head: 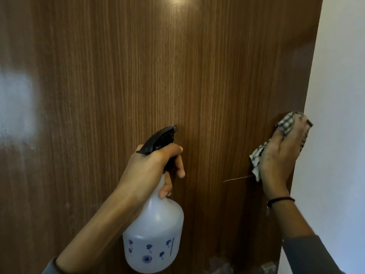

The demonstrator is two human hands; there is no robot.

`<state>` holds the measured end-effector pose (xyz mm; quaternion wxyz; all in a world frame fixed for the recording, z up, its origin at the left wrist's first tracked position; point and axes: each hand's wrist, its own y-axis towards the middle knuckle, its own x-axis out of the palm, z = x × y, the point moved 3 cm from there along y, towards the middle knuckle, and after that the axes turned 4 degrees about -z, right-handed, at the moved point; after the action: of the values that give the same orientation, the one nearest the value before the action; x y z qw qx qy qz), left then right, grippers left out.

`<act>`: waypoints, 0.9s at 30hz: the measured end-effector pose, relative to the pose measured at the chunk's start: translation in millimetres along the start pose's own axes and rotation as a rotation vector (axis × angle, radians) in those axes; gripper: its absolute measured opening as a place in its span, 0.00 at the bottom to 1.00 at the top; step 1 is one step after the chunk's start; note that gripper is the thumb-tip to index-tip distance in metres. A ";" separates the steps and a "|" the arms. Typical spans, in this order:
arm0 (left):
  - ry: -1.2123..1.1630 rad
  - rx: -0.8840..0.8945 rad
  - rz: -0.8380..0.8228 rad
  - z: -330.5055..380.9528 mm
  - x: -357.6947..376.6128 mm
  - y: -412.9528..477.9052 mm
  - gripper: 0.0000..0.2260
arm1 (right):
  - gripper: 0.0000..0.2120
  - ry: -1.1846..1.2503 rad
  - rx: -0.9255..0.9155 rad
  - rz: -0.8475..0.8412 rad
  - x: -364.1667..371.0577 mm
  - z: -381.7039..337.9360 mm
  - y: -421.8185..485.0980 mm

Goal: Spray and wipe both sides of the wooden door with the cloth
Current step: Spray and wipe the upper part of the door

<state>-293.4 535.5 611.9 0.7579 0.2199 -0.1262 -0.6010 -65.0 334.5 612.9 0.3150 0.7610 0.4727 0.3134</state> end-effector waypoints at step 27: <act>0.096 -0.056 0.062 -7.1 10.0 -7.9 0.13 | 0.31 -0.103 -0.324 -0.406 -9.2 40.0 -169.6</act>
<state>-294.5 525.6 601.1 0.7871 0.2233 -0.0796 -0.5694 -125.8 378.8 455.5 0.5126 0.6054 0.5426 0.2761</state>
